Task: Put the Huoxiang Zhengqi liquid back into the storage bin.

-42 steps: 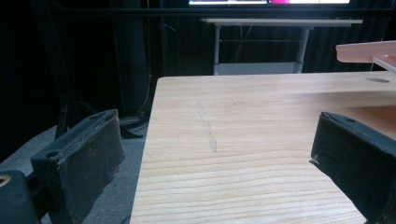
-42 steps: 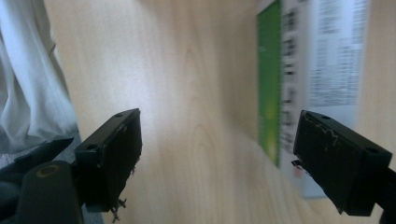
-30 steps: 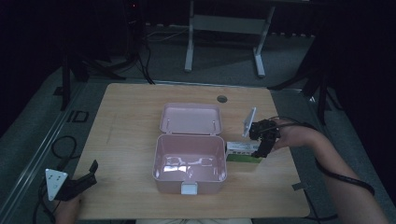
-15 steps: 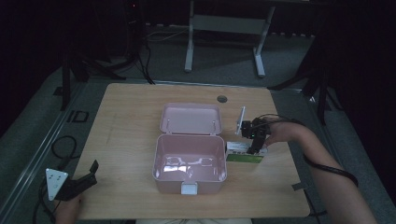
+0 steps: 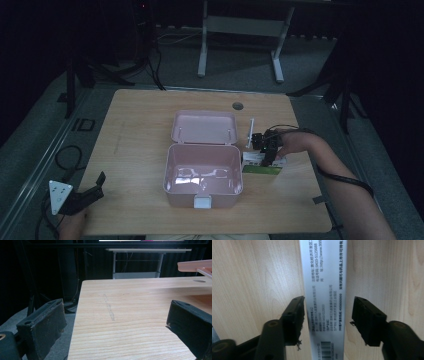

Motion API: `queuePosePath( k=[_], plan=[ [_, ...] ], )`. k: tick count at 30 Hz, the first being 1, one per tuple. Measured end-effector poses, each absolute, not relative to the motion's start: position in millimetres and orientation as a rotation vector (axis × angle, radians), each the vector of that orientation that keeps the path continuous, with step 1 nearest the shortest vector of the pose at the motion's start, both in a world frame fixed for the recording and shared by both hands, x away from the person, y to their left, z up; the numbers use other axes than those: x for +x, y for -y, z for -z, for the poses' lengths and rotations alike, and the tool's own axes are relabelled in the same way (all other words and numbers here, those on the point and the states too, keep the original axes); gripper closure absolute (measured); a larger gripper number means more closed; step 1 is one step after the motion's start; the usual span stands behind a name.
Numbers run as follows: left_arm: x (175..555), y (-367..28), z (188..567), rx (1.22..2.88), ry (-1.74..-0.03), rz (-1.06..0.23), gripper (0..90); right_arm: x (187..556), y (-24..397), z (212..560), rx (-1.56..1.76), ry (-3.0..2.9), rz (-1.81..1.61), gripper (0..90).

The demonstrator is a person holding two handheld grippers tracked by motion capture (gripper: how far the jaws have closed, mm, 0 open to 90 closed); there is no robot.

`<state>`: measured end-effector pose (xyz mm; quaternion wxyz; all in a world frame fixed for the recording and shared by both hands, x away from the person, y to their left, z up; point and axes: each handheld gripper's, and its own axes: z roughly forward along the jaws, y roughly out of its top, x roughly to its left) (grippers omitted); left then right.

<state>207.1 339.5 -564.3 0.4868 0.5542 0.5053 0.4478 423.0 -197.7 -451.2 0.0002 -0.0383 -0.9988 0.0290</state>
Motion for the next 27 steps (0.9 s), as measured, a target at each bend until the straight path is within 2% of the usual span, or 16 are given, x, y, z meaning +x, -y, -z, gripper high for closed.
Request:
queuePosePath(
  k=[9,14,27],
  plan=[
    [207.2,-339.3,564.4,1.349,-1.23,-1.09,2.3,421.6,196.0,462.5,-0.114,3.126,-0.093,51.7],
    [207.2,-339.5,564.4,1.348,-1.232,-1.091,2.3,421.7,197.3,468.8,-0.124,3.125,-0.111,60.7],
    [207.1,-339.5,564.4,1.347,-1.231,-1.089,2.3,420.1,201.1,458.0,-0.111,3.101,-0.133,62.1]
  ],
)
